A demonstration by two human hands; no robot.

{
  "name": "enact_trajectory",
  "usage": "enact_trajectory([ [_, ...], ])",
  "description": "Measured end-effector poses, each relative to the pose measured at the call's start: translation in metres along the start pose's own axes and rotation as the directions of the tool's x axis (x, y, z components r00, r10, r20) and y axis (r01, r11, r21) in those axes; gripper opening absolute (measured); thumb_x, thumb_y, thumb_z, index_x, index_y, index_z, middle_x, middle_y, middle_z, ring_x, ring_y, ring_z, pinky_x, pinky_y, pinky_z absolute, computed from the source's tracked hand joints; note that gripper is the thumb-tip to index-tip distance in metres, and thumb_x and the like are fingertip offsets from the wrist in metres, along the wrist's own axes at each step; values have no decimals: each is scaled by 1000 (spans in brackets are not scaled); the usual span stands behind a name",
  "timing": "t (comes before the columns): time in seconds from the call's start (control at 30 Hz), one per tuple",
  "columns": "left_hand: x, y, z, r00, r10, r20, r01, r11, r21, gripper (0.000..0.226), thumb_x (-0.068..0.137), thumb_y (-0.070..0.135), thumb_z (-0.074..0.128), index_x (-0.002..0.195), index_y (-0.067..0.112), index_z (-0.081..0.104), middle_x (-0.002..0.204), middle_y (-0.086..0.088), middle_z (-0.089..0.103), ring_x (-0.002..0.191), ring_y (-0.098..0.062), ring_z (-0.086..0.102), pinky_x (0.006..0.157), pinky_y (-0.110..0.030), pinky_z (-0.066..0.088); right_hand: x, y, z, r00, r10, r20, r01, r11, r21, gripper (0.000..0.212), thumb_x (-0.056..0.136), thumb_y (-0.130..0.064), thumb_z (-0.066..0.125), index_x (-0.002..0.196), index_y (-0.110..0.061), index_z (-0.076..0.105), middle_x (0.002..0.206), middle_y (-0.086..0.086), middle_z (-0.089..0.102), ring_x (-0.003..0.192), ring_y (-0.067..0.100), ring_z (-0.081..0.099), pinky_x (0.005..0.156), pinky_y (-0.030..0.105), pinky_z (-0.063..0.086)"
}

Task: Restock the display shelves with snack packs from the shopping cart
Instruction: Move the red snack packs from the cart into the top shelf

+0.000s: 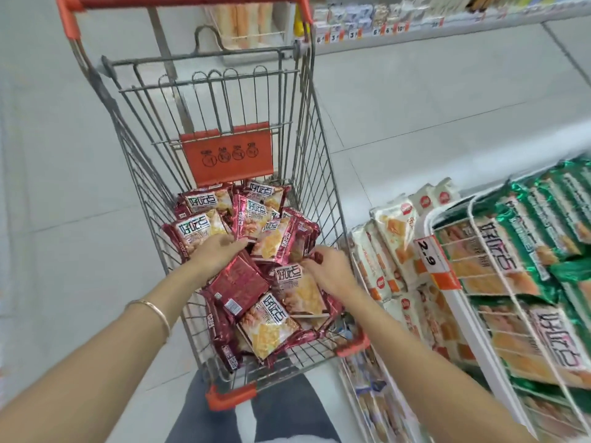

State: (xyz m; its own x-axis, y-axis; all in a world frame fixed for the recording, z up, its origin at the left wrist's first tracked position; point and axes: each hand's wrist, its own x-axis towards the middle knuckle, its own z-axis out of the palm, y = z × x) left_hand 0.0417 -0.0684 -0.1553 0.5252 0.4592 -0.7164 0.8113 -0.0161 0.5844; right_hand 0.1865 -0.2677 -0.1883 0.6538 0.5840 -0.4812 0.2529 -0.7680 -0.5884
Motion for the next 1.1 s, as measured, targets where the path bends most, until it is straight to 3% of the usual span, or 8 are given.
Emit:
enact_trajectory([
  [0.1, -1, 5, 10, 990, -44, 131, 61, 990, -127, 122, 62, 86, 55, 155, 13, 28, 154, -11, 39, 139, -31, 40, 117, -47, 33, 10, -13, -33, 995, 8, 99, -39, 950, 311, 8, 95, -13, 62, 92, -19, 68, 73, 4, 66, 50, 17, 50, 50, 29, 40],
  [0.23, 7, -7, 11, 969, -125, 214, 184, 940, -286, 113, 67, 71, 75, 154, 17, 27, 139, -18, 55, 124, -34, 56, 105, -41, 48, 31, -25, -24, 929, 32, 370, -278, 721, 635, 21, 94, -13, 63, 113, -6, 65, 114, 23, 68, 94, 26, 65, 96, 39, 54],
  [0.33, 16, -31, -10, 985, -170, 42, 171, 877, -449, 108, 51, 70, 86, 138, 18, 47, 126, -15, 67, 111, -36, 67, 97, -52, 52, 55, -26, -9, 935, 151, 319, -334, 675, 658, 37, 98, -34, 58, 127, -10, 57, 126, 21, 62, 111, 31, 63, 91, 35, 55],
  [0.43, 13, -42, -31, 963, -172, -209, 44, 860, -508, 69, 66, 62, 82, 119, 19, 66, 112, -4, 73, 99, -26, 70, 97, -47, 53, 84, -17, 17, 896, 425, 131, -421, 715, 558, 55, 96, -30, 65, 137, 1, 46, 117, 22, 65, 99, 27, 68, 61, 19, 52],
  [0.53, 16, -45, -41, 924, -182, -336, -43, 825, -564, 44, 85, 43, 75, 114, 10, 68, 98, -6, 72, 78, -19, 66, 75, -33, 54, 100, -8, 53, 839, 532, 113, -543, 816, 197, 91, 85, -50, 73, 151, -3, 30, 149, 21, 41, 127, 36, 52, 100, 40, 49],
  [0.73, 18, -46, -39, 898, -183, -401, -68, 842, -536, 54, 82, 57, 71, 113, 13, 68, 105, -4, 73, 98, -27, 68, 99, -50, 52, 78, -1, 88, 970, 214, -118, -242, 763, -599, 82, 88, -65, 57, 143, -6, 42, 149, 17, 40, 136, 32, 40, 113, 46, 33],
  [0.9, 14, -35, -32, 876, -150, -459, -90, 883, -462, 57, 97, 61, 45, 119, 11, 62, 108, -3, 69, 93, -20, 65, 88, -35, 49, 66, 30, 100, 977, 170, 129, -55, 784, -618, 11, 98, -22, 55, 93, -16, 63, 118, 7, 64, 117, 28, 54, 105, 40, 34],
  [1.1, 7, -25, -35, 849, -138, -510, -104, 903, -418, 55, 100, 59, 37, 118, 11, 59, 108, -3, 67, 92, -21, 65, 81, -32, 49, 59, 13, 60, 985, -157, -78, 120, 930, -348, 24, 94, 5, 44, 112, -7, 55, 115, 13, 55, 85, 26, 58, 73, 37, 54],
])
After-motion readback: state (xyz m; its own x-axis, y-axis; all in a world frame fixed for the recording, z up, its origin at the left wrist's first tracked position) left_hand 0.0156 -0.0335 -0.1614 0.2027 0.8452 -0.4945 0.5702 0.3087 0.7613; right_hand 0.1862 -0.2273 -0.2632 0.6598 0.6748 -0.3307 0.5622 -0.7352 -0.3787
